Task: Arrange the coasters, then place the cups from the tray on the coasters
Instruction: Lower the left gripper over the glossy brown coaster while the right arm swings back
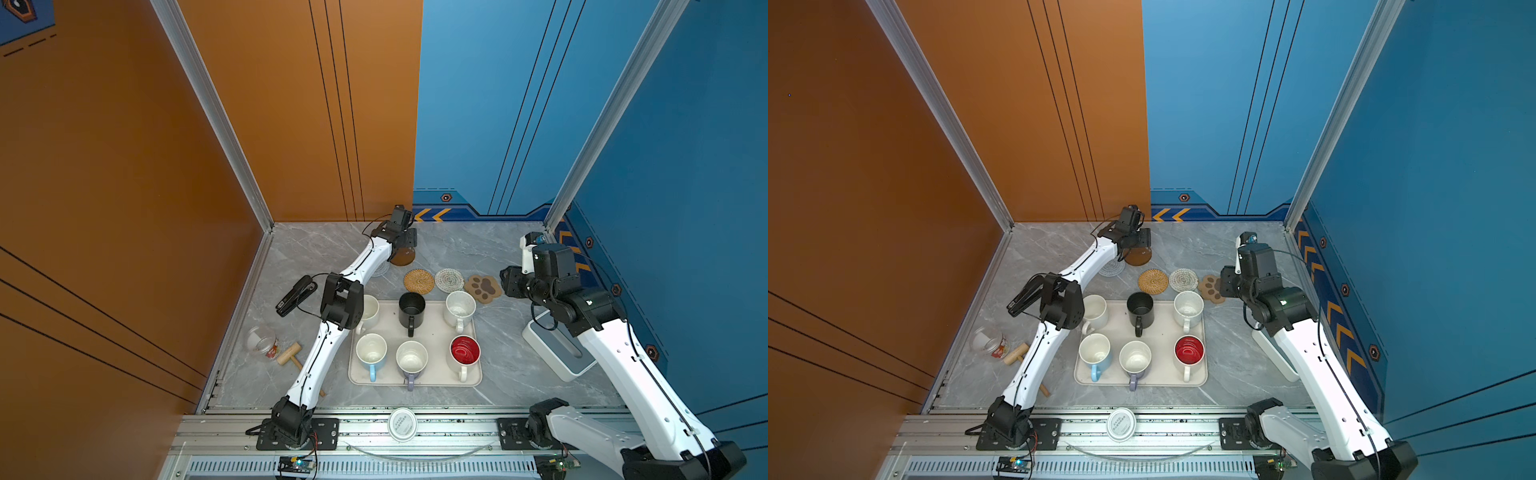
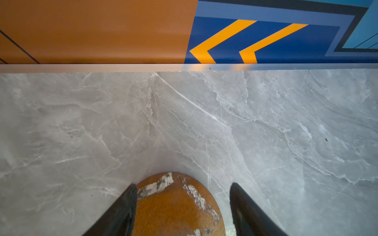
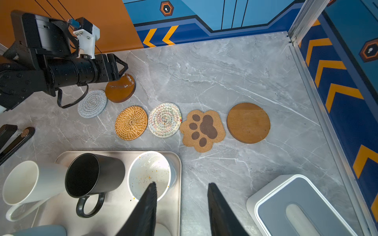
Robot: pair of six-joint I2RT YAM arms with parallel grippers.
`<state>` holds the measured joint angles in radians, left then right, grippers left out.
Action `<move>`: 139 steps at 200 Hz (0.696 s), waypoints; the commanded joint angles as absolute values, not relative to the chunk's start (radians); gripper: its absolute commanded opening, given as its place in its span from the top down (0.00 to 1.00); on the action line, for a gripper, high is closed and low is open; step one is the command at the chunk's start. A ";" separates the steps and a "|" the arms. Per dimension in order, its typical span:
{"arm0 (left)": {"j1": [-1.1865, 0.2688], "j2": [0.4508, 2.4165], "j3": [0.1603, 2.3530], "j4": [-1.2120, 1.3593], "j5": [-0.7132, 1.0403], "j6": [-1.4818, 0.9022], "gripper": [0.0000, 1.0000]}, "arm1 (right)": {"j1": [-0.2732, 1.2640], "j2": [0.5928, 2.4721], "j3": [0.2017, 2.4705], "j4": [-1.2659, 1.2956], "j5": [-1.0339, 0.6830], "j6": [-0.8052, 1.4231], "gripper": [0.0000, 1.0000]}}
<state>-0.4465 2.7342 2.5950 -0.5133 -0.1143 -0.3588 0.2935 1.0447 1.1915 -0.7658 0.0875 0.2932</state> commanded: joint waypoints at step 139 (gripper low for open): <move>-0.433 2.750 2.619 -0.724 -0.014 -0.433 0.28 | 0.299 0.971 1.186 -0.860 0.096 0.350 0.56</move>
<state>-0.4469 2.7457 2.6076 -0.6411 -0.0528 -0.3973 0.2939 0.9798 1.1915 -0.8383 0.1024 0.3237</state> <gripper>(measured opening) 0.727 0.440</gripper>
